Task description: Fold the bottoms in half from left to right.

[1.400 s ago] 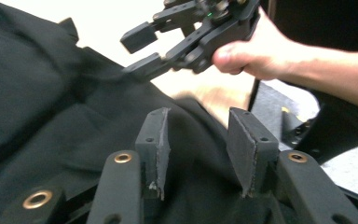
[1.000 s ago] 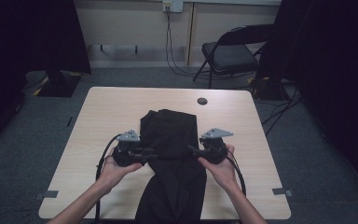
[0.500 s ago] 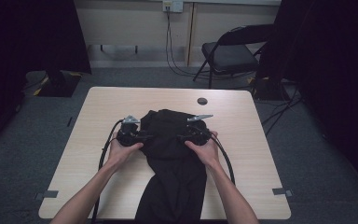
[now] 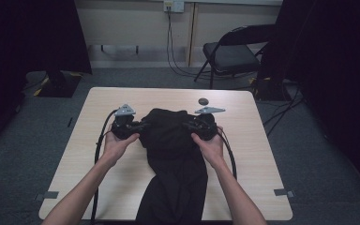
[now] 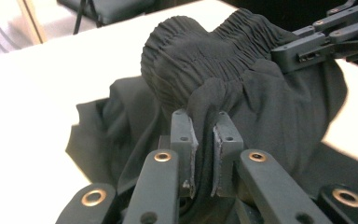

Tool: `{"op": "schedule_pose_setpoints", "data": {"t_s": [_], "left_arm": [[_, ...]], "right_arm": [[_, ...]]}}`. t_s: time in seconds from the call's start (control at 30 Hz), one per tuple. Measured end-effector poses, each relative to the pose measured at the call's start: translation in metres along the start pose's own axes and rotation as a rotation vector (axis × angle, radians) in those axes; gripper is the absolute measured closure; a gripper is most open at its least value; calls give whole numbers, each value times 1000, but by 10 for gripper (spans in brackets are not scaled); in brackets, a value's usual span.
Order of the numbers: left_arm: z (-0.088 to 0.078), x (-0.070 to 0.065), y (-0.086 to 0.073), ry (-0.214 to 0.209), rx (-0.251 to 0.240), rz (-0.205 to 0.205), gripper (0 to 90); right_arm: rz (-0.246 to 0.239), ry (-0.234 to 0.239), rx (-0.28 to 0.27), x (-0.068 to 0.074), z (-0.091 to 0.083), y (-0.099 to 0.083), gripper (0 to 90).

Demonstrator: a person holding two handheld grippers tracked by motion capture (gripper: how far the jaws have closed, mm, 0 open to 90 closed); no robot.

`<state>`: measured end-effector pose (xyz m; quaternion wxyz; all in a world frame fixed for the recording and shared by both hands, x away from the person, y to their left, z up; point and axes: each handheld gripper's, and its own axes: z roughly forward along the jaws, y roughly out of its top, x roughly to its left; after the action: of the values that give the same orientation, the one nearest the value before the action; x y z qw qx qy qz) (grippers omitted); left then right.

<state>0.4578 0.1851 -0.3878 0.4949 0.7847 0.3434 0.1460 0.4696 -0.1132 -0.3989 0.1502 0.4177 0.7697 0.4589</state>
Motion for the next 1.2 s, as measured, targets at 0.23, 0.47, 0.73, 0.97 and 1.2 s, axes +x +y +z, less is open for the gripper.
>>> {"op": "schedule_pose_setpoints", "data": {"t_s": [0.23,0.47,0.73,0.97,1.2], "left_arm": [[-52,-42,48,-50,-144,84,823],[-90,-88,46,-149,-204,94,823],[-86,-117,-40,-292,66,15,824],[-33,-133,-121,-344,401,-3,826],[-2,-121,-112,-204,386,56,827]], "right_arm": [[-21,46,-137,15,-59,37,822],[-82,102,-229,36,-122,49,826],[-83,188,-58,64,-143,-19,825],[-26,154,271,74,-103,-129,825],[-15,79,334,41,-63,-143,831]]}}
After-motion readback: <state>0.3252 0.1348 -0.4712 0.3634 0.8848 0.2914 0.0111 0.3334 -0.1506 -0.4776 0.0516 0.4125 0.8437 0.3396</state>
